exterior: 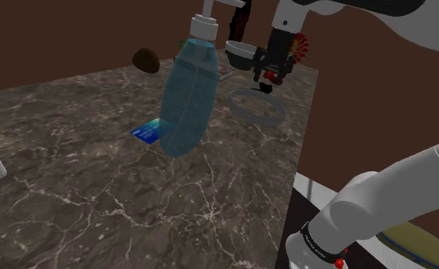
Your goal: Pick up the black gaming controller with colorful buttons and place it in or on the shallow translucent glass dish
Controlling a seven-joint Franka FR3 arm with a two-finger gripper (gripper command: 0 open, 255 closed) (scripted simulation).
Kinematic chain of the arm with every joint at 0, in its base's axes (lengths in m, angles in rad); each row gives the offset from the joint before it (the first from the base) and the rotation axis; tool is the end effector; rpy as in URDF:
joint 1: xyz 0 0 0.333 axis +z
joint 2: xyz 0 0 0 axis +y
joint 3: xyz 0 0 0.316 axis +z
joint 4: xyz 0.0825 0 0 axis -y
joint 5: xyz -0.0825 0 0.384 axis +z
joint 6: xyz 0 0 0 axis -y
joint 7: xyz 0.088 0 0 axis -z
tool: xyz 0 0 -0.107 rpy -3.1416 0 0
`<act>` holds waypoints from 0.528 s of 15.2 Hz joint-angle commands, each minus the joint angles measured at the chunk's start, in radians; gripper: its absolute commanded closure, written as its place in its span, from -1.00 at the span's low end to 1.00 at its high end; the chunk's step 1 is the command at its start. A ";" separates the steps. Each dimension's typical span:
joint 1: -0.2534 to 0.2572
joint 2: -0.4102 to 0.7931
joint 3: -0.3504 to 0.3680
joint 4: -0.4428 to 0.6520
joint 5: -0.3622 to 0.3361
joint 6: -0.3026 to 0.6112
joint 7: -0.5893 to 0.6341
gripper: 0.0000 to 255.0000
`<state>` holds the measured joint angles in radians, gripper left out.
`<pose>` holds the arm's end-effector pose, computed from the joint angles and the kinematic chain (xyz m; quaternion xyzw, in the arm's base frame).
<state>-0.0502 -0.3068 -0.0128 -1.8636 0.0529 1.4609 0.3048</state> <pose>0.4428 -0.0227 0.6323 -0.9820 0.1806 0.0510 0.0223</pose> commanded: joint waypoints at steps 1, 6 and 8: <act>-0.009 0.106 -0.004 0.130 0.003 -0.051 0.037 -1.00; -0.022 0.265 -0.014 0.329 0.010 -0.128 0.090 -1.00; -0.021 0.250 -0.013 0.284 0.010 -0.098 0.089 -1.00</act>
<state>-0.0718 -0.0560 -0.0268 -1.5688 0.0624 1.3536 0.3921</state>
